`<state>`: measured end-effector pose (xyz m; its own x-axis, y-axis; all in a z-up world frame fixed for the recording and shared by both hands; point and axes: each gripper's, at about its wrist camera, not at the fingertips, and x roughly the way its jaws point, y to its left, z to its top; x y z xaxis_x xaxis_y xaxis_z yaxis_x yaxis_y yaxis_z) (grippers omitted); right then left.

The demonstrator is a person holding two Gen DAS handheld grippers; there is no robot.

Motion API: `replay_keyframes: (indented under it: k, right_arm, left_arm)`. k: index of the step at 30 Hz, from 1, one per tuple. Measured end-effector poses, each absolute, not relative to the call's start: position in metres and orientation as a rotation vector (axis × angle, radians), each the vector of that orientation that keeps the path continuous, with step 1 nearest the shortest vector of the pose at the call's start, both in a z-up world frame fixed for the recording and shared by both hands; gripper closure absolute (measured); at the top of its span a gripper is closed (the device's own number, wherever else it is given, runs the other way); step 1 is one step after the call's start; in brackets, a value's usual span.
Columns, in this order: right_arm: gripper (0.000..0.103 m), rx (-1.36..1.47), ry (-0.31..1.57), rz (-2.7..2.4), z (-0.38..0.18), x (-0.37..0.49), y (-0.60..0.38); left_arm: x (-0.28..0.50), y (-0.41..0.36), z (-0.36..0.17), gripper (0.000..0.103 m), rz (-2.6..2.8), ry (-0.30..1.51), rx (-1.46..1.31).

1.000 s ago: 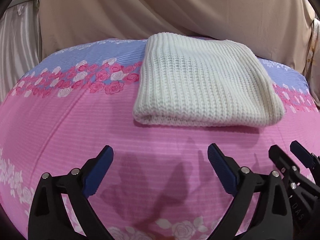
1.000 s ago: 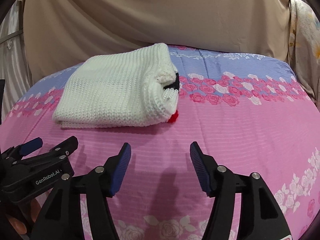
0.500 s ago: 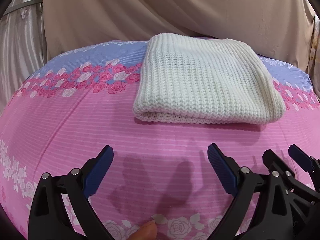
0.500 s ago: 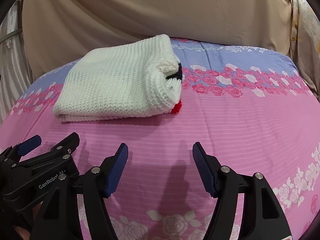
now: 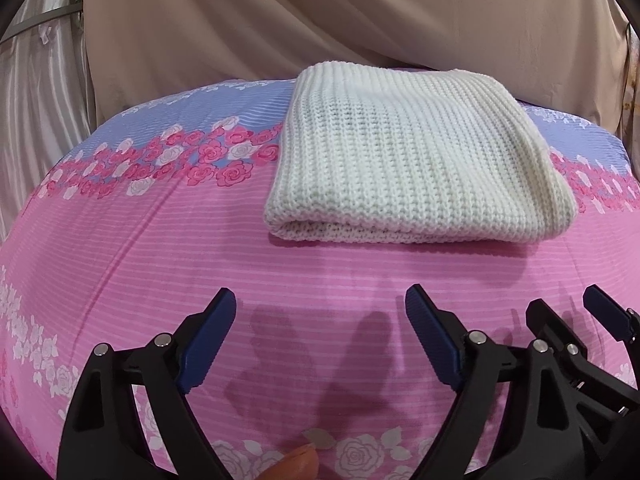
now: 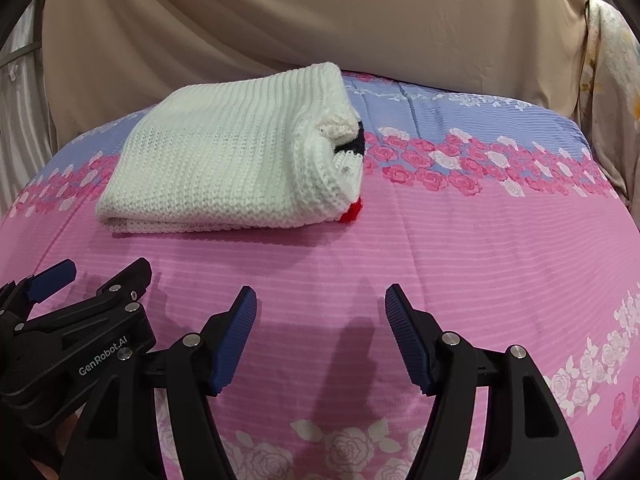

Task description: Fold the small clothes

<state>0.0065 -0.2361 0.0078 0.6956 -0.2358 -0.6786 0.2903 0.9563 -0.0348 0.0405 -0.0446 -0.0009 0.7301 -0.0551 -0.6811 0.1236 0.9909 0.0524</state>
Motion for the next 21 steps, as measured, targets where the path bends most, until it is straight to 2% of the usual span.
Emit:
replay_keyframes:
  k: [6,21]
  right_arm:
    - [0.038,0.071,0.746,-0.303,0.0072,0.0056,-0.2353]
    - [0.038,0.069,0.744,-0.312,0.0076,0.004,-0.2344]
  left_arm:
    - [0.0396,-0.0467,-0.0005,0.022,-0.096,0.746,0.104]
    - [0.0376,-0.0496,0.0008,0.022,-0.073,0.735,0.122]
